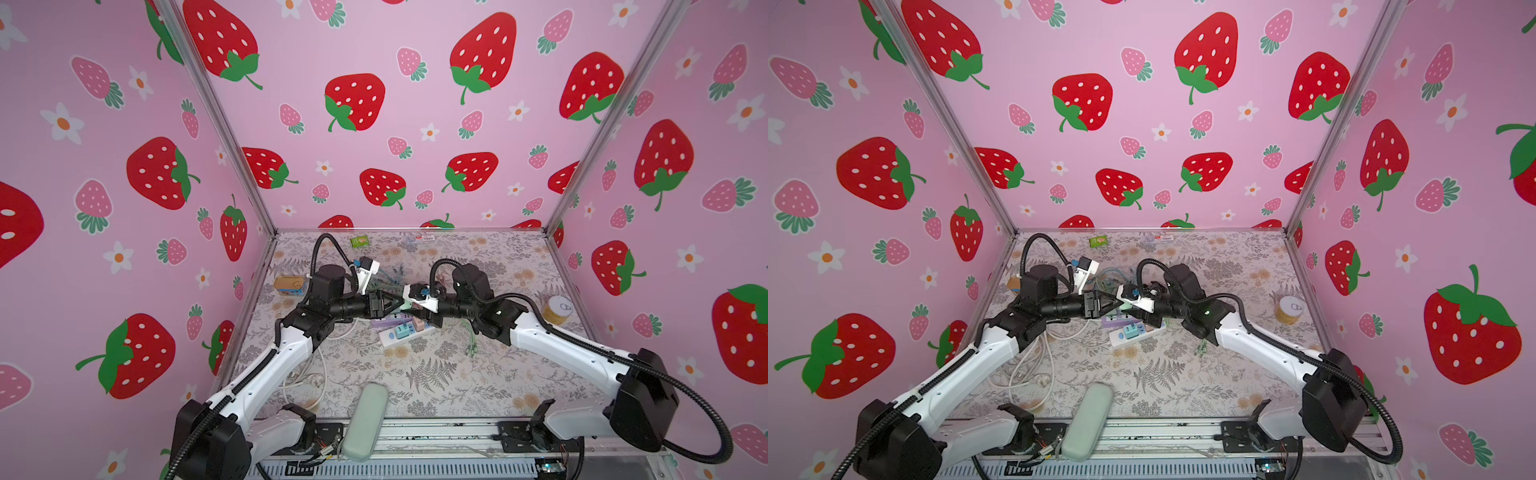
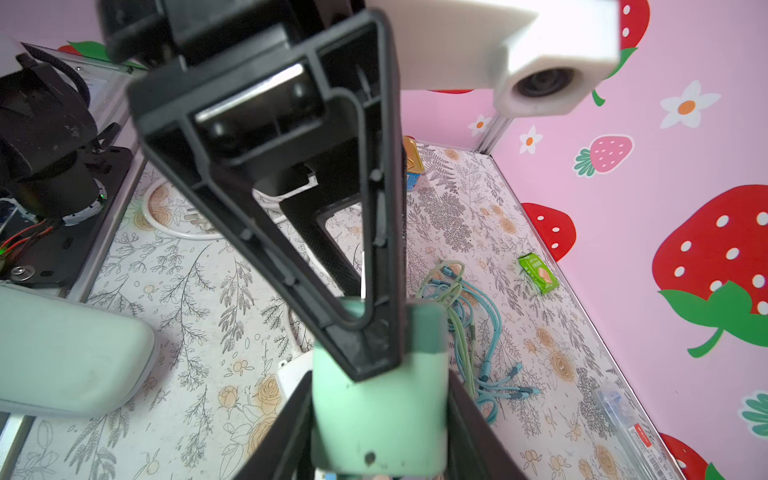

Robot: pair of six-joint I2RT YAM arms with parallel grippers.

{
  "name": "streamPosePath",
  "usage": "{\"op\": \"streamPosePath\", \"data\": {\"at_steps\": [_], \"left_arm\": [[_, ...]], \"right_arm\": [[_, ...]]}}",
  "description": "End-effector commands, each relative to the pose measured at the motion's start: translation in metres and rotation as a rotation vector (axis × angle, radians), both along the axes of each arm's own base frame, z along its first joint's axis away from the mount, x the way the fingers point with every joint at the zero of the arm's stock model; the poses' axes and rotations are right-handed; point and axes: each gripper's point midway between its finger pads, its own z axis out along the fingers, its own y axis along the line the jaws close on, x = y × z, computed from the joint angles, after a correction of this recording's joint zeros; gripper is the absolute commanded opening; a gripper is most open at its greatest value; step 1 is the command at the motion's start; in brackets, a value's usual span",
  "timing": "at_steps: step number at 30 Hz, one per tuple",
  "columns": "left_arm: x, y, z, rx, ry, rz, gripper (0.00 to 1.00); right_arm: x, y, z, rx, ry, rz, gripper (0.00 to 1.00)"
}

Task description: Insert the plug

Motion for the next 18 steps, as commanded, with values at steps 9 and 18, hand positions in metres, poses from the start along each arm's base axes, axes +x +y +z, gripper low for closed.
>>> {"op": "streamPosePath", "data": {"at_steps": [9, 18], "left_arm": [[0.002, -0.005, 0.023, -0.049, -0.045, -0.033, 0.17], [0.007, -0.004, 0.022, -0.039, -0.072, -0.014, 0.07]], "right_arm": [[-0.005, -0.001, 0.006, 0.001, -0.05, -0.003, 0.33], [-0.007, -0.019, 0.031, 0.122, 0.046, -0.125, 0.68]]}}
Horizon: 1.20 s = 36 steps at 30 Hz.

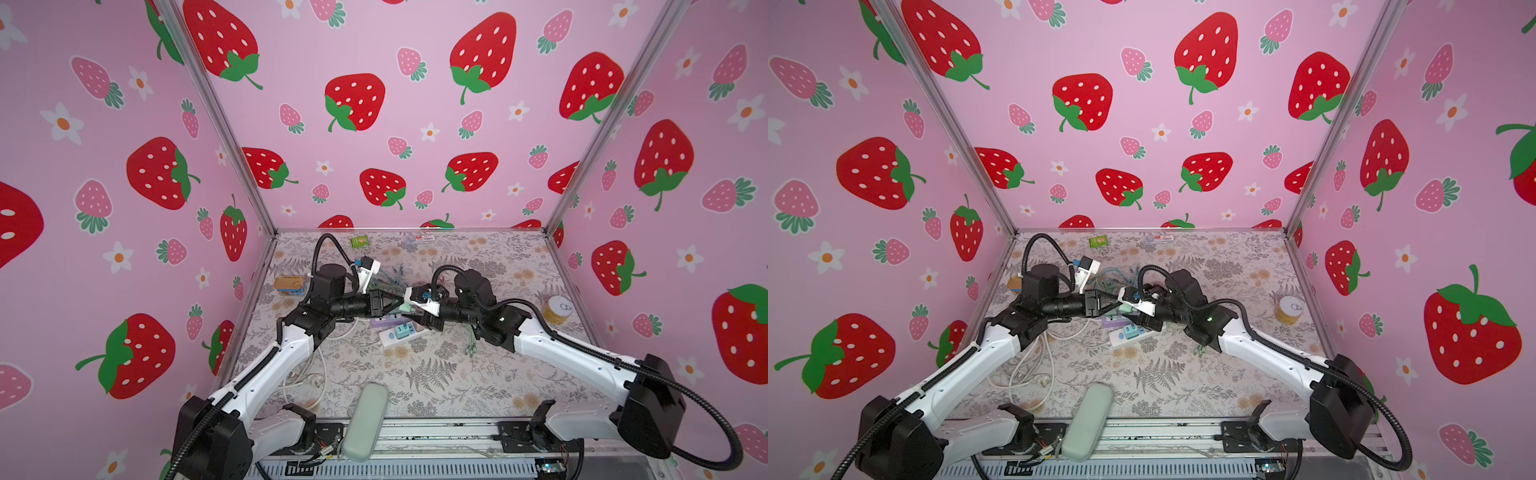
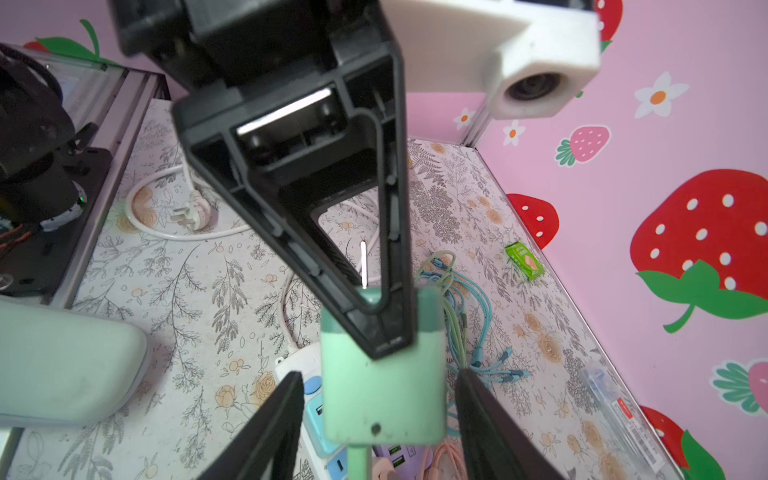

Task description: Insert the plug

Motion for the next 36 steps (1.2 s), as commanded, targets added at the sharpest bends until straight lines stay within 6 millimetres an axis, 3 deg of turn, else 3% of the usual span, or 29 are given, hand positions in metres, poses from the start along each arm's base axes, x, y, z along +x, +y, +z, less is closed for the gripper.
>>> {"op": "streamPosePath", "data": {"at_steps": [1, 5, 12, 15, 20, 27, 36], "left_arm": [[0.007, -0.001, 0.022, -0.023, -0.1, -0.004, 0.02], [0.011, -0.001, 0.026, -0.032, -0.134, 0.01, 0.0], [0.012, -0.004, 0.046, -0.121, -0.241, 0.008, 0.0], [0.011, -0.004, 0.054, -0.164, -0.282, 0.012, 0.0], [0.005, -0.006, 0.065, -0.238, -0.33, -0.003, 0.0], [-0.008, -0.009, 0.076, -0.279, -0.383, -0.032, 0.0], [-0.026, -0.008, 0.081, -0.287, -0.446, -0.056, 0.0]], "right_arm": [[-0.007, -0.009, 0.031, 0.125, 0.047, -0.048, 0.72], [-0.02, -0.02, 0.041, 0.236, 0.19, -0.071, 0.76], [-0.059, -0.029, 0.044, 0.411, 0.482, 0.04, 0.69], [-0.067, -0.033, 0.045, 0.504, 0.558, 0.076, 0.69], [-0.059, -0.033, 0.043, 0.612, 0.638, 0.053, 0.78], [-0.049, -0.023, 0.049, 0.683, 0.699, 0.073, 0.78], [-0.035, -0.025, 0.062, 0.763, 0.766, 0.105, 0.77]]}}
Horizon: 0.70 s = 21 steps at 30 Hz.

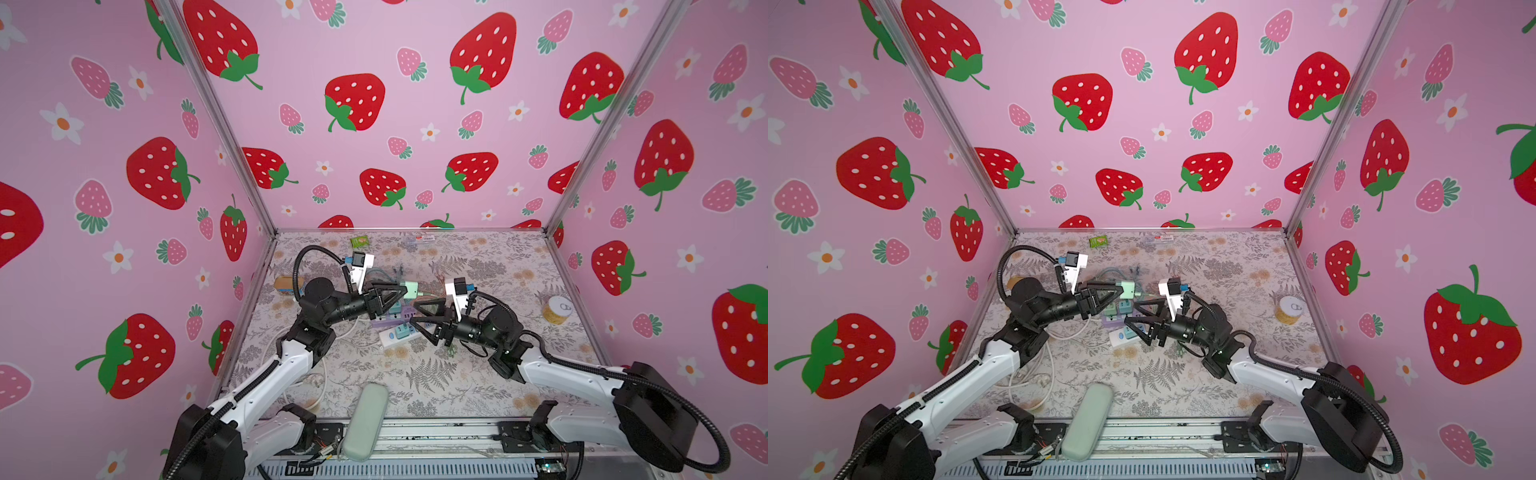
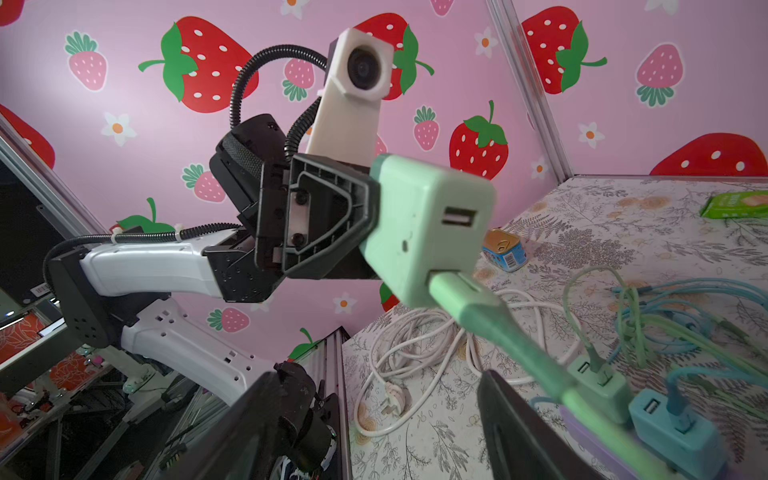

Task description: Insert the plug

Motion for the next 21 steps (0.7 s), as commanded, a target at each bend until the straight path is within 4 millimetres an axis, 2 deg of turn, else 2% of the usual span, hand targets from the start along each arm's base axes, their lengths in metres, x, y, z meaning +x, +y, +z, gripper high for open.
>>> {"op": "streamPosePath", "data": {"at_steps": [1, 12, 17, 21], "left_arm": [[-0.011, 0.0, 0.01, -0.022, -0.077, -0.02, 0.0], [-0.019, -0.005, 0.003, -0.027, -0.077, -0.048, 0.0], [-0.021, -0.007, -0.002, -0.022, -0.079, -0.051, 0.0], [-0.019, -0.007, -0.007, -0.017, -0.071, -0.039, 0.0]], "right_arm": [[0.0, -0.006, 0.035, 0.121, -0.011, 0.028, 0.77], [0.016, -0.004, 0.05, 0.16, 0.016, 0.05, 0.71], [0.017, -0.002, 0.057, 0.195, 0.027, 0.084, 0.66], [0.012, -0.002, 0.063, 0.215, 0.019, 0.123, 0.58]]}}
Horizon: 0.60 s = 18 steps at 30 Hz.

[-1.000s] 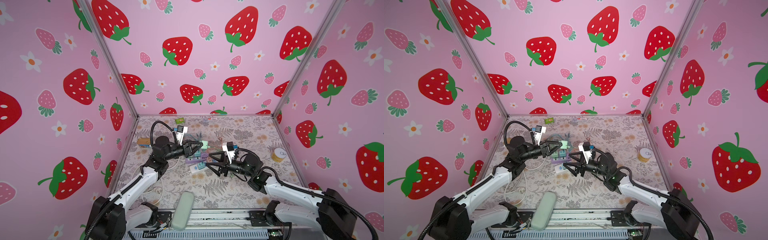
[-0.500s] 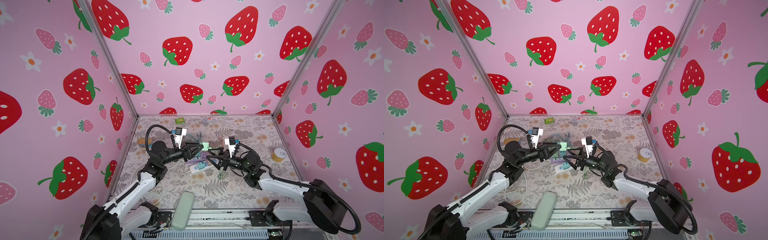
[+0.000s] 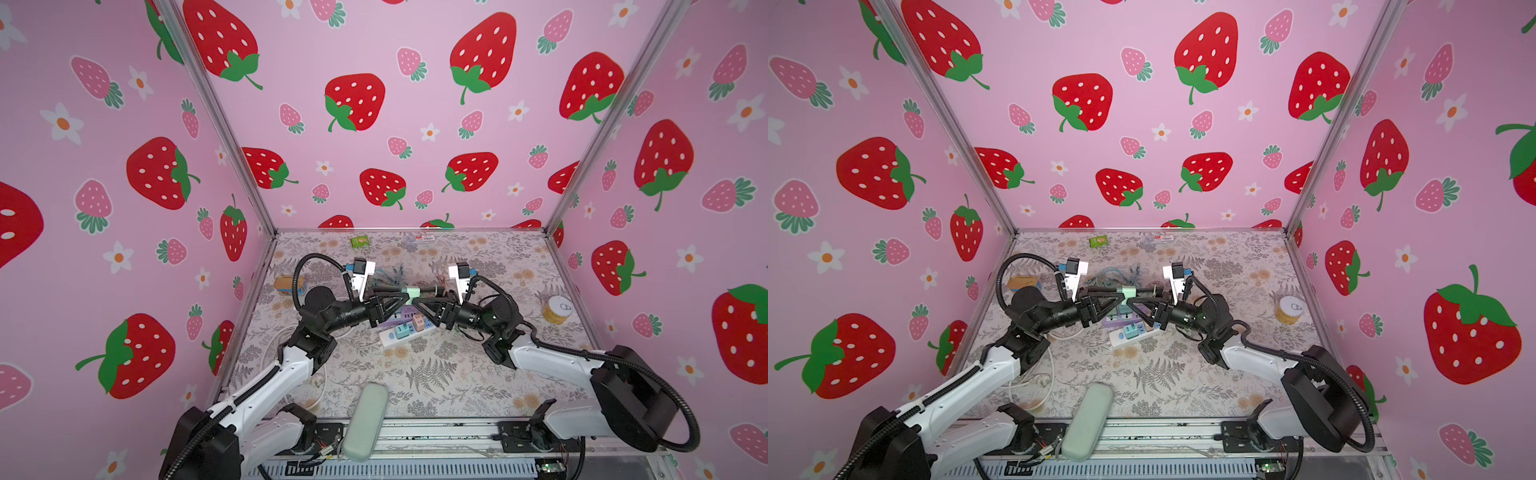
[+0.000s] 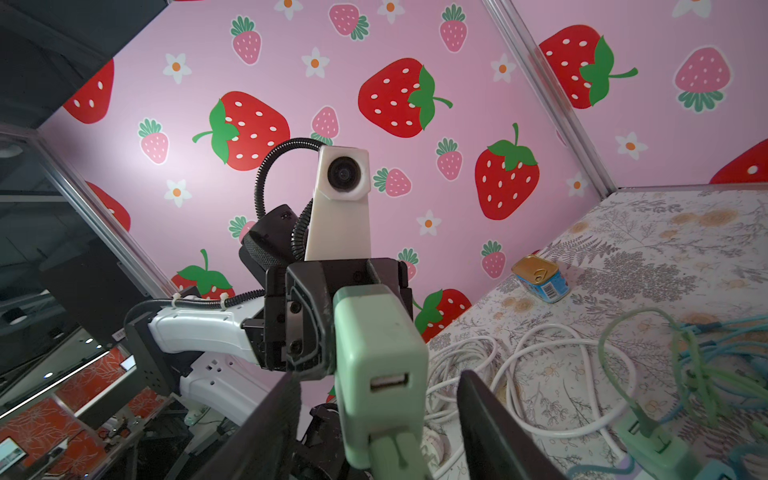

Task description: Insert the plug

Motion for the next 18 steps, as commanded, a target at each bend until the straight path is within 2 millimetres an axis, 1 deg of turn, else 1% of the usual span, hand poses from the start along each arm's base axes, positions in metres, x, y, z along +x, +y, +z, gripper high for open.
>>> {"op": "streamPosePath", "data": {"at_steps": [1, 3, 6, 7, 11, 13, 18], "left_arm": [[-0.006, -0.002, 0.001, -0.007, -0.034, -0.015, 0.0], [-0.005, -0.002, 0.0, -0.005, -0.034, -0.012, 0.0], [-0.003, -0.002, -0.001, -0.003, -0.035, -0.008, 0.0], [-0.002, -0.002, -0.002, -0.003, -0.034, -0.006, 0.0], [0.0, -0.003, -0.004, 0.001, -0.03, -0.005, 0.0], [0.001, -0.003, -0.006, 0.004, -0.027, -0.002, 0.0], [0.004, -0.004, -0.009, 0.01, -0.022, 0.003, 0.0]], "right_arm": [[-0.009, -0.005, 0.036, 0.103, -0.064, 0.049, 0.56], [-0.01, -0.004, 0.037, 0.104, -0.064, 0.061, 0.52], [-0.014, -0.003, 0.039, 0.104, -0.071, 0.081, 0.52], [-0.015, -0.003, 0.04, 0.102, -0.075, 0.09, 0.49], [-0.018, -0.001, 0.04, 0.094, -0.081, 0.113, 0.42], [-0.017, 0.0, 0.038, 0.08, -0.079, 0.115, 0.37], [-0.019, 0.001, 0.035, 0.061, -0.082, 0.124, 0.28]]}}
